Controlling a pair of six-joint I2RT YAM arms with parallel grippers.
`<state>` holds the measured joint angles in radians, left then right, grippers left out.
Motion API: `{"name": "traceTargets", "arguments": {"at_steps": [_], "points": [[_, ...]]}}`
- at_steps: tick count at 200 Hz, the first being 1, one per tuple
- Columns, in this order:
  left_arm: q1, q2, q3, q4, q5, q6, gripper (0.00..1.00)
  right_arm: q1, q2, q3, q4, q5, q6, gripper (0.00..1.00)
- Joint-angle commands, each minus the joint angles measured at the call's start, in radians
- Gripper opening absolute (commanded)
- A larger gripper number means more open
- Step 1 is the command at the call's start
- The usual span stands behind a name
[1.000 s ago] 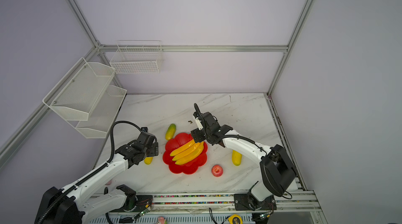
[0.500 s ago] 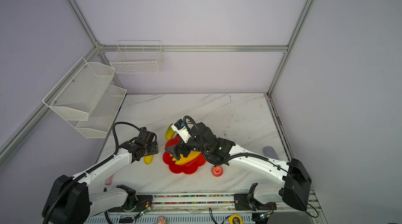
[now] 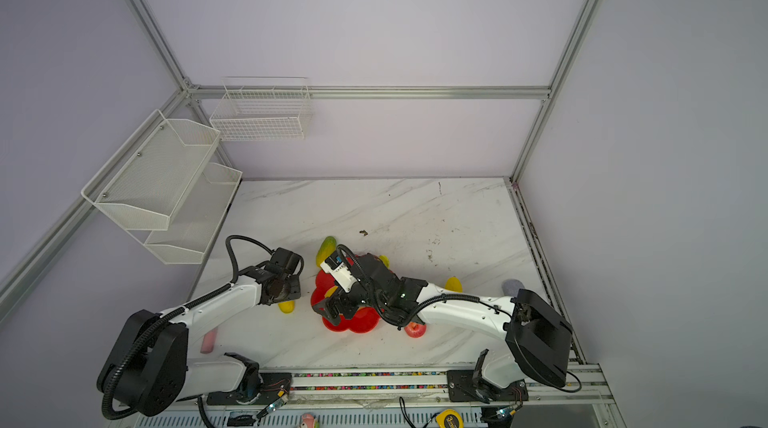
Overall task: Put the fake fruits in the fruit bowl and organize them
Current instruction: 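Grasp the yellow fruit near the bowl with the left gripper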
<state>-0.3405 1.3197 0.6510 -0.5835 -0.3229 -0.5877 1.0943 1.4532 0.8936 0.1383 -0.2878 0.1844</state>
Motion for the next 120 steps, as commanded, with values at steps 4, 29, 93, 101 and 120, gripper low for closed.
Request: {"name": "traceTargets", "arguments": {"at_steps": [4, 29, 93, 101, 120], "points": [[0.006, -0.012, 0.055, 0.006, -0.011, 0.001, 0.42, 0.004, -0.048, -0.034, 0.023, 0.065, 0.027, 0.97], [-0.012, -0.086, 0.107, -0.047, -0.064, 0.035, 0.38, -0.001, -0.137, -0.052, 0.007, 0.170, 0.077, 0.97], [-0.199, -0.262, 0.204, 0.164, 0.145, 0.477, 0.38, -0.102, -0.321, -0.167, -0.004, 0.194, 0.200, 0.97], [-0.203, -0.251, 0.205, 0.201, 0.210, 0.512, 0.38, -0.106, -0.337, -0.177, -0.011, 0.194, 0.207, 0.97], [-0.203, -0.204, 0.216, 0.268, 0.304, 0.604, 0.38, -0.106, -0.382, -0.204, -0.027, 0.206, 0.220, 0.97]]}}
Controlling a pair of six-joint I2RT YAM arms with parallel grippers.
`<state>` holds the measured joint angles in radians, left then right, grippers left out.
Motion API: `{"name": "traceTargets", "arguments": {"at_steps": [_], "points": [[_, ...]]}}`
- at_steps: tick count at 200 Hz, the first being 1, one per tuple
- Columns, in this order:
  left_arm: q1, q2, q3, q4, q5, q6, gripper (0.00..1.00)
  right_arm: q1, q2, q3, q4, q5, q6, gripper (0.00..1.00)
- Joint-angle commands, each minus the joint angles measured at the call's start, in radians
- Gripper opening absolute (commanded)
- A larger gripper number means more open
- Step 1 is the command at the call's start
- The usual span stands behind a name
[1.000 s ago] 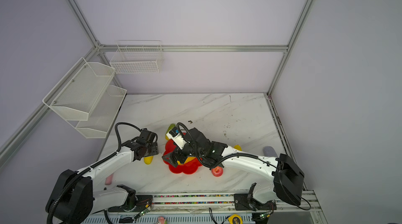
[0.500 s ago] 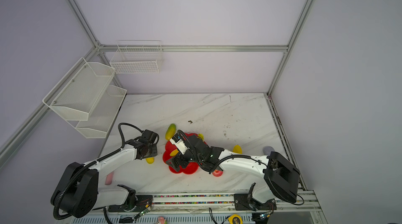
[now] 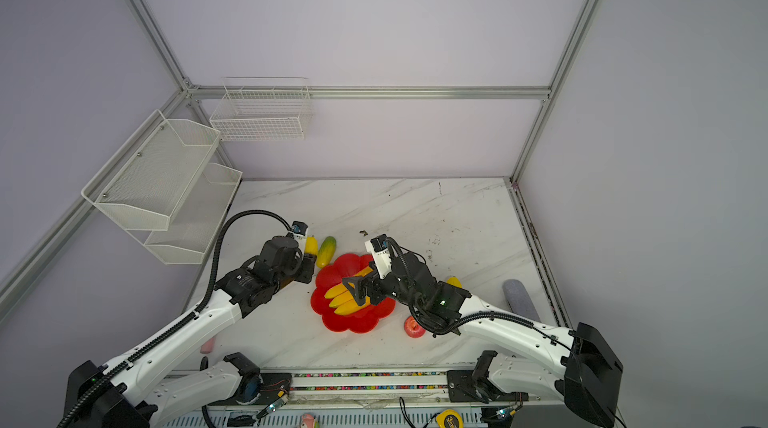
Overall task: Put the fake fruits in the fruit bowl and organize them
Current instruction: 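Grasp the yellow fruit near the bowl with the left gripper, then lower the yellow fruit into the bowl beside the bananas and open the left gripper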
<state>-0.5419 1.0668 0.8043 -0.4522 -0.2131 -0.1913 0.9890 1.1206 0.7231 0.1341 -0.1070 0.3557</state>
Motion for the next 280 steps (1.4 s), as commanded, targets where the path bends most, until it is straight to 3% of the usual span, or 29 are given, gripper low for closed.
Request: {"name": "traceTargets", "arguments": {"at_steps": [1, 42, 77, 186, 250, 280], "points": [[-0.002, 0.053, 0.063, 0.140, 0.198, 0.213, 0.38, -0.001, -0.052, -0.034, -0.024, 0.025, 0.050, 0.97], [-0.007, 0.190, 0.129, 0.171, 0.289, 0.394, 0.41, -0.003, -0.129, -0.069, -0.065, 0.050, 0.060, 0.97], [-0.016, 0.282, 0.152, 0.197, 0.293, 0.484, 0.42, -0.005, -0.159, -0.092, -0.063, 0.052, 0.065, 0.97], [-0.055, 0.487, 0.202, 0.210, 0.294, 0.543, 0.45, -0.028, -0.161, -0.088, -0.075, 0.043, 0.052, 0.97], [-0.058, 0.477, 0.200, 0.208, 0.275, 0.546, 0.56, -0.038, -0.160, -0.090, -0.081, 0.039, 0.052, 0.97], [-0.058, 0.420, 0.193, 0.212, 0.299, 0.540, 0.68, -0.039, -0.154, -0.085, -0.082, 0.035, 0.052, 0.97]]}}
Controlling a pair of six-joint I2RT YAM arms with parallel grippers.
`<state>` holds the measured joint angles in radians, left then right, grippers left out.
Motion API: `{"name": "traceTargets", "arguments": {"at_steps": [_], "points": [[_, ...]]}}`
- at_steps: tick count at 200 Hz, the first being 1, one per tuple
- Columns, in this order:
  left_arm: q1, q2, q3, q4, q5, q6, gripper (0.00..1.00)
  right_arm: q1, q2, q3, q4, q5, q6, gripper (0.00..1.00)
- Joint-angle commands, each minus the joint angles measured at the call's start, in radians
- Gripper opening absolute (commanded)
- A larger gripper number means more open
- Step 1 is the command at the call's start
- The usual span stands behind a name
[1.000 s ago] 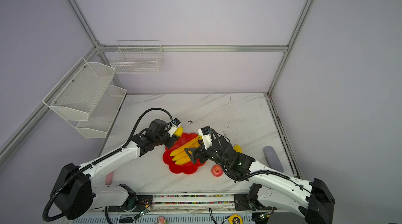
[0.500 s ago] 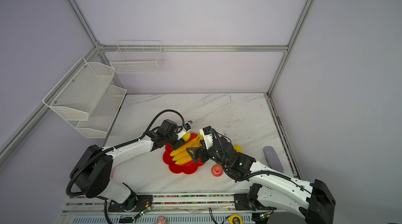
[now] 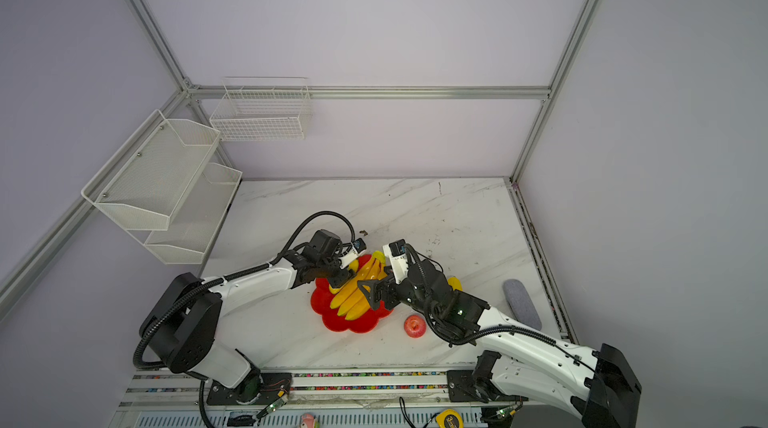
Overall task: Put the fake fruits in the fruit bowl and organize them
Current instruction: 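Lower the yellow fruit into the bowl beside the bananas and open the left gripper, then grasp the green-yellow papaya with the left gripper and lift it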
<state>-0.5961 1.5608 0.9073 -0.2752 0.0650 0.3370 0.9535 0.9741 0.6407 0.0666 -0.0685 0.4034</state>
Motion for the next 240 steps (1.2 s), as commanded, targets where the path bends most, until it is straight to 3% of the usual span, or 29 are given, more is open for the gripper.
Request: {"name": "traceTargets", "arguments": {"at_steps": [1, 36, 57, 73, 95, 123, 157, 240], "points": [[-0.004, -0.077, 0.089, 0.035, 0.021, 0.011, 0.68, -0.004, -0.007, -0.002, -0.013, -0.004, 0.005, 0.97], [-0.004, -0.212, 0.047, 0.082, 0.000, -0.003, 0.72, -0.005, 0.007, 0.005, -0.011, -0.004, 0.004, 0.97], [-0.004, -0.289, -0.006, 0.156, -0.050, -0.038, 0.74, -0.004, 0.020, 0.013, -0.009, -0.005, 0.002, 0.97], [0.000, -0.330, -0.045, 0.233, -0.119, -0.064, 0.81, -0.005, 0.030, 0.019, -0.001, -0.005, -0.009, 0.97], [0.030, -0.320, -0.046, 0.266, -0.268, -0.160, 0.84, -0.005, 0.071, 0.043, 0.006, -0.011, -0.020, 0.97], [0.129, -0.215, 0.046, 0.111, -0.383, -0.349, 0.83, -0.005, 0.130, 0.064, 0.032, -0.031, -0.032, 0.97], [0.202, -0.106, 0.058, 0.102, -0.262, -0.429, 0.82, -0.005, 0.176, 0.073, 0.064, -0.050, -0.009, 0.97], [0.239, 0.028, 0.086, 0.089, -0.166, -0.495, 0.80, -0.005, 0.202, 0.063, 0.077, -0.053, -0.012, 0.97]]}}
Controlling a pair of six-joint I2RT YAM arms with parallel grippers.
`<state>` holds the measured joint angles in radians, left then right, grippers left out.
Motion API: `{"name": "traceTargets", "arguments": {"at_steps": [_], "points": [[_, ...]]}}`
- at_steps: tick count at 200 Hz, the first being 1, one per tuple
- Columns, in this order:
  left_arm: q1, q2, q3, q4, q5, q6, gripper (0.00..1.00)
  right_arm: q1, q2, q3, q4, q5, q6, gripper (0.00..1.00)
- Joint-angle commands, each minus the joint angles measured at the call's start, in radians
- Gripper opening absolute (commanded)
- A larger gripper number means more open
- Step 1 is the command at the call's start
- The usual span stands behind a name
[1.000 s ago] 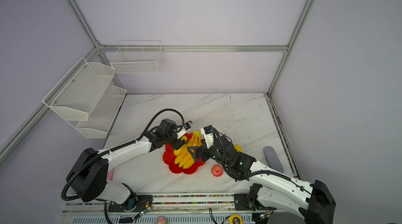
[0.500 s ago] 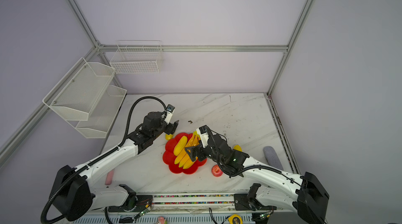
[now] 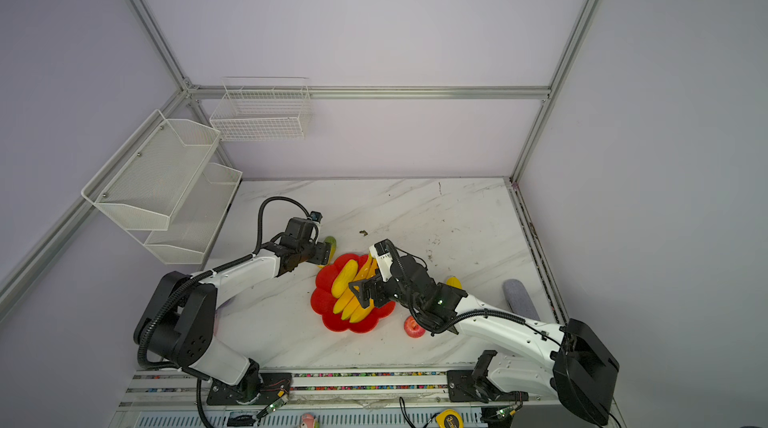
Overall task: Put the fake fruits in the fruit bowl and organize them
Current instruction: 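Grasp the green-yellow papaya with the left gripper and lift it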
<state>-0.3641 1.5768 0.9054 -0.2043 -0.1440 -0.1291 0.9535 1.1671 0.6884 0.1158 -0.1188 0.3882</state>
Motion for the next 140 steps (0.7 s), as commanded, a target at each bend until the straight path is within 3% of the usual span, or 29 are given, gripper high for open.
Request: {"name": "traceTargets", "arguments": {"at_steps": [1, 54, 106, 140], "points": [[0.007, 0.012, 0.087, 0.017, 0.044, -0.030, 0.80, -0.004, 0.008, 0.015, 0.029, -0.003, 0.004, 0.97], [0.016, 0.057, 0.095, 0.021, 0.071, -0.055, 0.73, -0.005, 0.039, 0.016, 0.048, -0.021, -0.001, 0.97], [0.041, 0.046, 0.083, 0.046, 0.096, -0.079, 0.51, -0.005, 0.039, 0.020, 0.042, -0.018, -0.002, 0.97], [0.053, 0.002, 0.053, 0.077, 0.087, -0.079, 0.47, -0.005, 0.038, 0.023, 0.041, -0.016, 0.000, 0.97]]}}
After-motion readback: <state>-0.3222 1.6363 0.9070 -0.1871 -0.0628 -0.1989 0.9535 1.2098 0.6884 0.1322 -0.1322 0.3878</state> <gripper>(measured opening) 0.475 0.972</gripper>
